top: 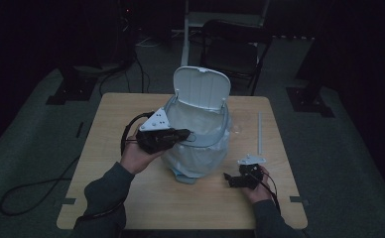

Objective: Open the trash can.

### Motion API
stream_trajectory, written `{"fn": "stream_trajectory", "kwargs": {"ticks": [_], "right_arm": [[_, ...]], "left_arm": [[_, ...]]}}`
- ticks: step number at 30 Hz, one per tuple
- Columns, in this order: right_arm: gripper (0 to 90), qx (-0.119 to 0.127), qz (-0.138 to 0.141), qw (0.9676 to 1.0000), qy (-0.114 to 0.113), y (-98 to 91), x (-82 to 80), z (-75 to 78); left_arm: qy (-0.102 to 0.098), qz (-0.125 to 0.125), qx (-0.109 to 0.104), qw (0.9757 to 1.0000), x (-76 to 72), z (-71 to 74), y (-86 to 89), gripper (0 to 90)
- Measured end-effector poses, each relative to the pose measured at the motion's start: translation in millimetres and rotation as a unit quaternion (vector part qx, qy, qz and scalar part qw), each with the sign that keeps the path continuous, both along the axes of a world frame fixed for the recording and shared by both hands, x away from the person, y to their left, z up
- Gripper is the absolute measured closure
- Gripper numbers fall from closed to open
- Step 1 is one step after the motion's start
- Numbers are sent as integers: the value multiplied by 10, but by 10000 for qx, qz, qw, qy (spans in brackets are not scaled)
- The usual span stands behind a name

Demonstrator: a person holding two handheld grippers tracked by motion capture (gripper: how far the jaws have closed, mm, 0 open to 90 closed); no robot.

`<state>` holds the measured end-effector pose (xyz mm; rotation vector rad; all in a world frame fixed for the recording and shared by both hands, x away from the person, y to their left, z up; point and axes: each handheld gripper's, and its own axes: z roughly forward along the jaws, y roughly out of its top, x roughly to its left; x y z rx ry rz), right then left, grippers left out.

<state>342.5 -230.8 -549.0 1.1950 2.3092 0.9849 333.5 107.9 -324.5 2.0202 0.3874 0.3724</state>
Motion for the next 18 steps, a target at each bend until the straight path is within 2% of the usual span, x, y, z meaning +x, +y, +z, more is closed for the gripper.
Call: {"fn": "stream_trajectory", "kwargs": {"ticks": [4,9,13,15,18], "right_arm": [[125,1,6,10000,0,-1,1,0],[125,5,25,10000,0,-5,4,0],[141,2,33,10000,10,-13,6,5],[162,2,-9,10000,17,-15,6,12],[309,-30,-70,10000,58,-32,-3,48]], "left_arm": [[-47,67,44,10000,-23,10,11,821],[21,127,-115,9999,-29,33,93,790],[31,199,-161,9997,-46,43,173,772],[37,253,-149,9996,-48,37,213,761],[66,340,-133,9993,-43,21,278,752]]}}
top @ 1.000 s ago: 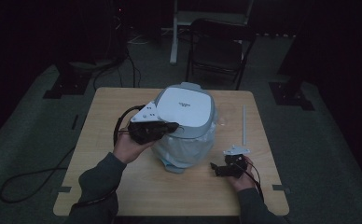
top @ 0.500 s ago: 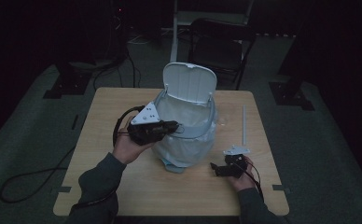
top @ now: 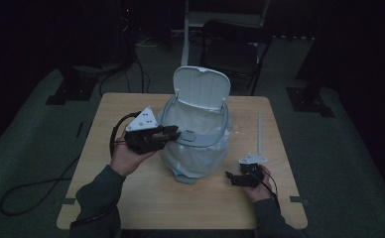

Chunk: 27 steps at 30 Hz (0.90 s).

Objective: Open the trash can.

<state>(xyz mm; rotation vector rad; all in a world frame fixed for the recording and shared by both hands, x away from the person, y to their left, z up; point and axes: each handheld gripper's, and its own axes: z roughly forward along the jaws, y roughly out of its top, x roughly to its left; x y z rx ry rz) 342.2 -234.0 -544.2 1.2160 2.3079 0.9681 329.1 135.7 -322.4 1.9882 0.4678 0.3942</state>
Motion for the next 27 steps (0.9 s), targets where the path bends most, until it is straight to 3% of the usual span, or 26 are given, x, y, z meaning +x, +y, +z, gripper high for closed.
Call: {"fn": "stream_trajectory", "kwargs": {"ticks": [4,15,20,27], "right_arm": [[389,89,-88,9999,101,-52,-2,38],[530,296,-469,9983,-190,-238,35,214],[574,290,-655,9973,-157,-346,79,236],[596,117,-1030,9942,-275,-445,184,294]], "left_arm": [[20,76,-11,10000,-7,-18,88,743],[130,392,-70,9991,-54,-112,363,737],[205,542,-65,9983,-63,-185,469,737],[344,698,-137,9969,-93,-336,589,737]]}}
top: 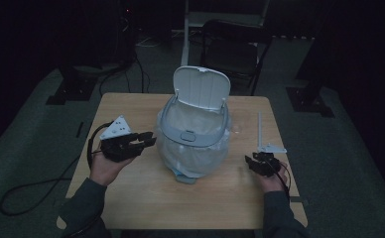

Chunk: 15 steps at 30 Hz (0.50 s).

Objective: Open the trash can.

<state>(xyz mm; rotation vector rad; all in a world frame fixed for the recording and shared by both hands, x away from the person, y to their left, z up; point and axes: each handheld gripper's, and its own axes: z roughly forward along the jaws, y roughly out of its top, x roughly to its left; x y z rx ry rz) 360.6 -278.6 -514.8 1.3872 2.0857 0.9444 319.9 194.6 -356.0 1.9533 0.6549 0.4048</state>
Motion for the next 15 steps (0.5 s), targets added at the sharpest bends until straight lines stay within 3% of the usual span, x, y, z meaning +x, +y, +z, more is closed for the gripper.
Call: {"fn": "stream_trajectory", "kwargs": {"ticks": [8,12,15], "right_arm": [[589,-162,-487,9987,-40,-134,142,20],[598,92,-572,9983,61,-215,221,-2],[614,99,-701,9975,77,-284,273,-35]], "left_arm": [[117,186,-23,9998,-7,-112,132,737],[180,268,24,9995,7,-181,164,734],[273,317,34,9991,21,-263,188,732]]}}
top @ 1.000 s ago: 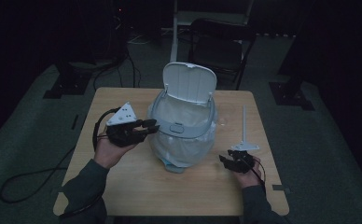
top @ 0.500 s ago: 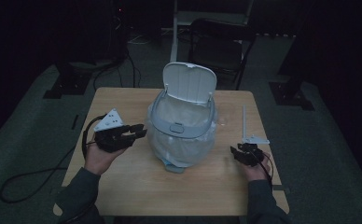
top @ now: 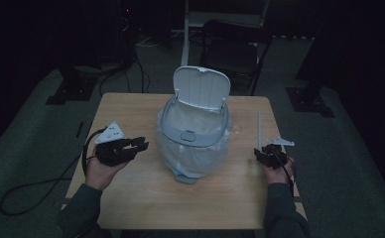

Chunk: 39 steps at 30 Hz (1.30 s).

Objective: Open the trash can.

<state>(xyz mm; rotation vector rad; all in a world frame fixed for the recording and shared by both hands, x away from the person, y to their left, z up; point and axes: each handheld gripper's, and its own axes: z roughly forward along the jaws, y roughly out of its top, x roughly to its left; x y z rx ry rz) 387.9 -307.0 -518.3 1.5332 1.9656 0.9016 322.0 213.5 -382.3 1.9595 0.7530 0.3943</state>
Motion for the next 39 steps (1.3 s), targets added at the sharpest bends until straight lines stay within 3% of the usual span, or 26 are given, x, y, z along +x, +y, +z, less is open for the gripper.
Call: {"fn": "stream_trajectory", "kwargs": {"ticks": [4,16,29,39], "right_arm": [[635,-52,-187,9998,85,-69,82,-48],[652,-111,-408,9990,155,-105,285,-176],[660,-122,-362,9992,139,-125,345,-237],[696,-143,-329,9993,112,-129,353,-241]], "left_arm": [[88,28,-46,9999,9,-84,17,732],[166,-3,-83,9998,23,-166,3,732],[267,-60,-94,9996,52,-250,-39,730],[393,-88,-90,9991,69,-398,-81,718]]}}
